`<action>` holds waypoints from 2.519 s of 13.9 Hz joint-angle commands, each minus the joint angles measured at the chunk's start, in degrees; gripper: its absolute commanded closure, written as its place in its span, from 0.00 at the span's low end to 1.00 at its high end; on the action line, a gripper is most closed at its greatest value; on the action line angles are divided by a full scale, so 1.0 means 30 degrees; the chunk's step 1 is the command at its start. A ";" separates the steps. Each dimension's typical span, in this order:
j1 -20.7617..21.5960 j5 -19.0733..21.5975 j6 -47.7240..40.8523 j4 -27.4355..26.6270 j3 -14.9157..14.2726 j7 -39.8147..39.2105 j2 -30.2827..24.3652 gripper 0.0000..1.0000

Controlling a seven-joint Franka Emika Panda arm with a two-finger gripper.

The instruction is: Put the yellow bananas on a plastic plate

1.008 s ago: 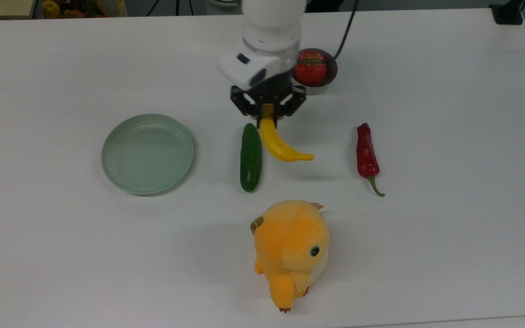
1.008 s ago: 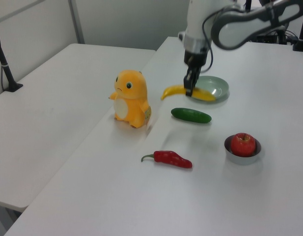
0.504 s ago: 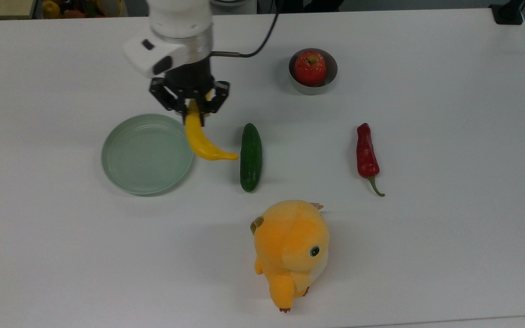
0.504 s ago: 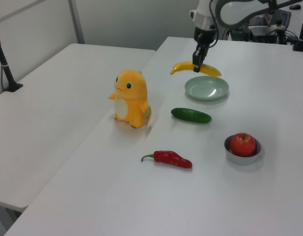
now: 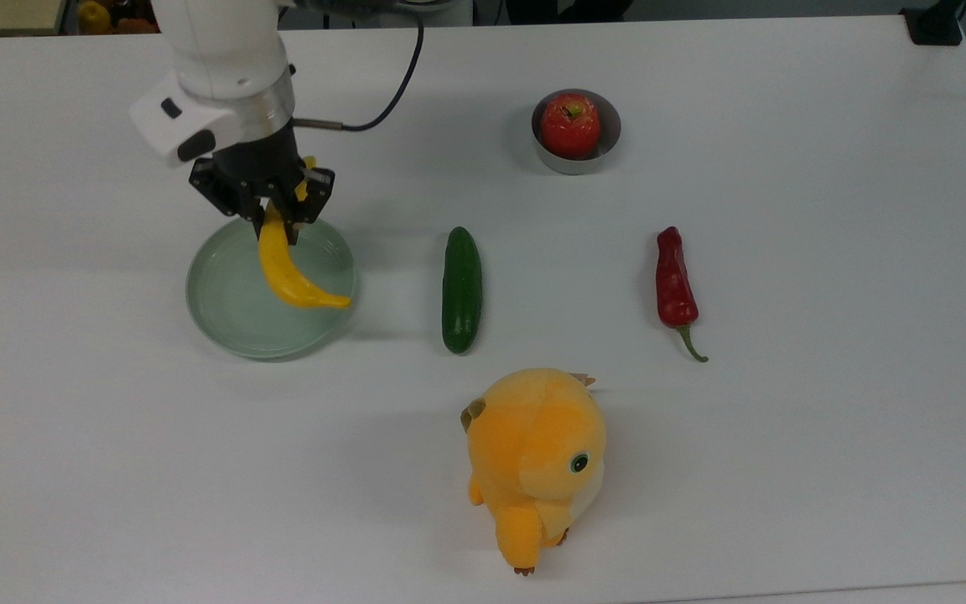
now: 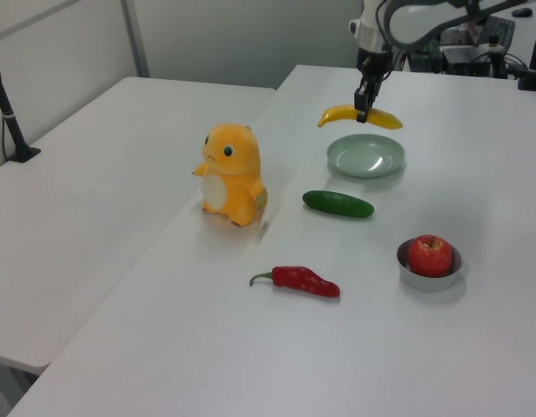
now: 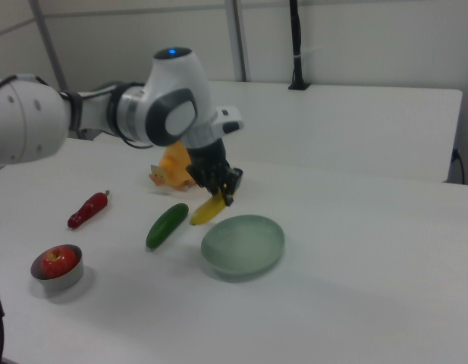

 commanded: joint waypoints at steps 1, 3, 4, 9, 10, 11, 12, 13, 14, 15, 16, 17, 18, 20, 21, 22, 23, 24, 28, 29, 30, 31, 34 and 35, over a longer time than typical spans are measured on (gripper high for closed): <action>-0.0468 -0.0320 0.1436 -0.0143 0.0014 -0.0242 0.1067 0.91; -0.0587 -0.0349 0.2343 -0.0201 -0.0015 -0.0213 0.1799 0.89; -0.0587 -0.0350 0.2462 -0.0172 -0.0044 -0.0155 0.2092 0.84; -0.0792 -0.0262 0.2874 -0.0172 -0.0044 0.0517 0.2505 0.32; -0.0792 -0.0262 0.2874 -0.0143 -0.0044 0.0781 0.2505 0.24; -0.0792 -0.0291 0.2874 -0.0142 -0.0044 0.0958 0.2505 0.17; -0.0792 -0.0291 0.2845 -0.0142 -0.0044 0.1104 0.2476 0.04; -0.0821 -0.0291 0.2815 -0.0113 -0.0044 0.1193 0.2447 0.00; -0.0822 -0.0291 0.2670 -0.0084 -0.0044 0.1252 0.2272 0.00; -0.0764 -0.0204 0.2524 -0.0055 -0.0044 0.1252 0.1720 0.00; -0.0734 -0.0145 0.2290 -0.0083 -0.0044 0.1252 0.1076 0.00; -0.0705 -0.0058 0.1418 -0.0055 -0.0044 0.1281 0.0548 0.00; -0.0646 -0.0028 0.0220 0.0120 -0.0015 0.1282 -0.0009 0.00; -0.0587 0.0089 -0.3031 0.1290 0.0101 0.1747 -0.1181 0.00; -0.0558 0.0148 -0.4059 0.1612 0.0102 0.2243 -0.1824 0.00; -0.0558 0.0235 -0.4940 0.1906 0.0131 0.2712 -0.2411 0.00; -0.0355 0.0468 -0.6022 0.1908 0.0189 0.3268 -0.3548 0.00; 0.0053 0.0993 -0.6902 0.1792 0.0219 0.3564 -0.4487 0.00; 0.1749 0.1613 -1.0132 0.1210 -0.0043 0.3596 -0.6923 0.00; 0.2163 0.1613 -1.0134 0.0944 -0.0044 0.3596 -0.7218 0.00; 0.3008 0.1613 -1.0076 0.0449 -0.0276 0.3596 -0.7656 0.00; 0.3973 0.1613 -1.0046 0.0241 -0.0743 0.3538 -0.7719 0.00; 0.5536 0.1584 -0.9348 0.0268 -0.1568 0.3129 -0.7283 0.00; 0.5478 0.1584 -0.8879 0.0326 -0.1568 0.2547 -0.6932 0.00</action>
